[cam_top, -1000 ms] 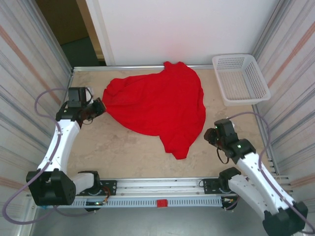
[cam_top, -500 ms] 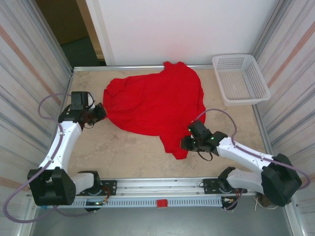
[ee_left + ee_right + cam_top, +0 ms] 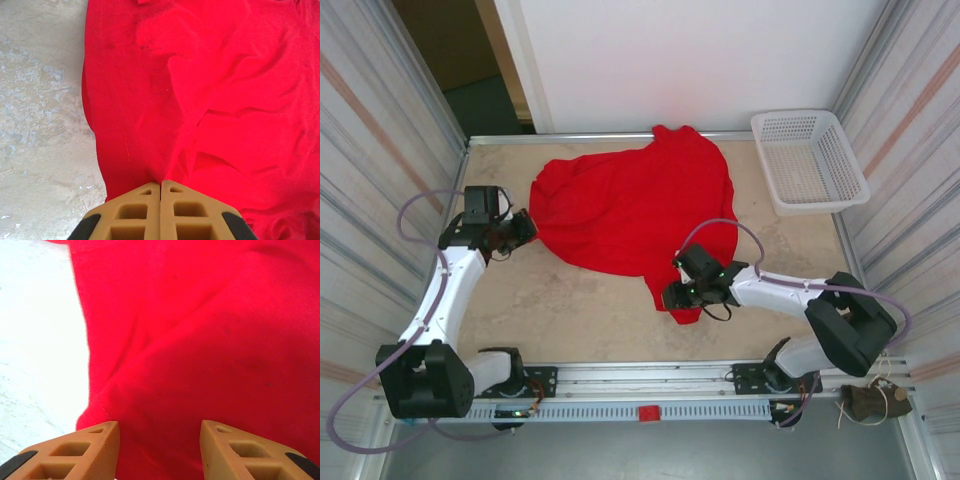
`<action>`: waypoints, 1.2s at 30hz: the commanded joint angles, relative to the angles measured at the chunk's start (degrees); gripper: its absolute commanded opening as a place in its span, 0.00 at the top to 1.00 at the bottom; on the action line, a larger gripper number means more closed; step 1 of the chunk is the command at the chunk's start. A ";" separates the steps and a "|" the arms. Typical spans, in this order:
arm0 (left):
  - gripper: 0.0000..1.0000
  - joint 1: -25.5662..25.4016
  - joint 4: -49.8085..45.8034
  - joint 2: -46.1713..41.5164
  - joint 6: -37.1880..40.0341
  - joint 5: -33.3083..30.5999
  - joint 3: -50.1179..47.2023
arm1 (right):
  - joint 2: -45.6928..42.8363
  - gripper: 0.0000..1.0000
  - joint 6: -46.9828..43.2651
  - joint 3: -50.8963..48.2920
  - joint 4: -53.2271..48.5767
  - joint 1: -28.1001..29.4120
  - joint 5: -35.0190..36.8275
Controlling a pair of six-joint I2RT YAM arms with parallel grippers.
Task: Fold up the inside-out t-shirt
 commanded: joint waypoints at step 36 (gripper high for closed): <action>1.00 0.82 0.79 -1.55 0.37 0.40 1.49 | -7.28 1.00 -3.20 -4.64 -5.83 -0.42 2.02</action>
